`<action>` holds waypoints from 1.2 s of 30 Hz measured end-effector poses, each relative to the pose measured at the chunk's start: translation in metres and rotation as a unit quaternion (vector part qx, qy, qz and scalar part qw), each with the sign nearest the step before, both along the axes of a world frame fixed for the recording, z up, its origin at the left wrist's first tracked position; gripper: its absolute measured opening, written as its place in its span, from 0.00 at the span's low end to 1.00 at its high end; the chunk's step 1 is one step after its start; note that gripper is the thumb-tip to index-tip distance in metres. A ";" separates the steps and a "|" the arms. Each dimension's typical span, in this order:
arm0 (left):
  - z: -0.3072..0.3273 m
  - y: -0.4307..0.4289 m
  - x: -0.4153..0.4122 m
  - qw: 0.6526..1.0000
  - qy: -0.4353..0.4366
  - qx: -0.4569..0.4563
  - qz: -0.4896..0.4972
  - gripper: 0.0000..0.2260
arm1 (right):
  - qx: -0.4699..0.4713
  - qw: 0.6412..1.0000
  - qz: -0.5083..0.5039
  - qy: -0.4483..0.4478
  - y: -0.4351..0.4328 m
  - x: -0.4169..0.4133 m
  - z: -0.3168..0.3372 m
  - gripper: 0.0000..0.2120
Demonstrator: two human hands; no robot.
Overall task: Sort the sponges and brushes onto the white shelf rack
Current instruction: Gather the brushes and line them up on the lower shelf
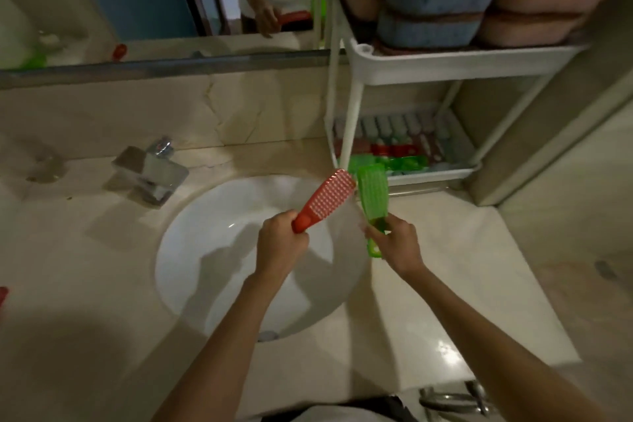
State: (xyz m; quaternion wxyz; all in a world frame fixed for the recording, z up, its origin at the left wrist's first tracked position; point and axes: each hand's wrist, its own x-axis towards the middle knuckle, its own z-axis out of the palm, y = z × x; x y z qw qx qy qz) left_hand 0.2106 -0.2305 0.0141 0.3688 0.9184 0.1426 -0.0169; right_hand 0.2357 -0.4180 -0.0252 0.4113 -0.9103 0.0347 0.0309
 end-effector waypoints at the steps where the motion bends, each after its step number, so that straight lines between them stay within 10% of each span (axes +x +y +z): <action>1: 0.001 -0.012 0.004 1.000 0.004 0.003 -0.012 0.06 | 0.028 0.999 -0.013 0.013 -0.010 0.003 -0.001 0.11; 7: 0.014 -0.072 0.037 0.999 0.031 0.006 -0.019 0.05 | 0.235 0.960 -0.106 0.106 -0.051 0.037 0.010 0.14; 21: 0.029 -0.124 0.103 0.998 0.037 0.043 0.031 0.10 | 0.582 0.742 -0.262 0.205 -0.060 0.167 0.030 0.09; 29: 0.031 -0.129 0.119 0.997 0.045 0.045 0.042 0.10 | 0.605 0.707 -0.285 0.230 -0.071 0.189 0.023 0.18; 36: 0.030 -0.131 0.125 0.996 0.055 0.055 0.043 0.09 | 0.534 0.750 -0.243 0.304 -0.076 0.200 0.025 0.17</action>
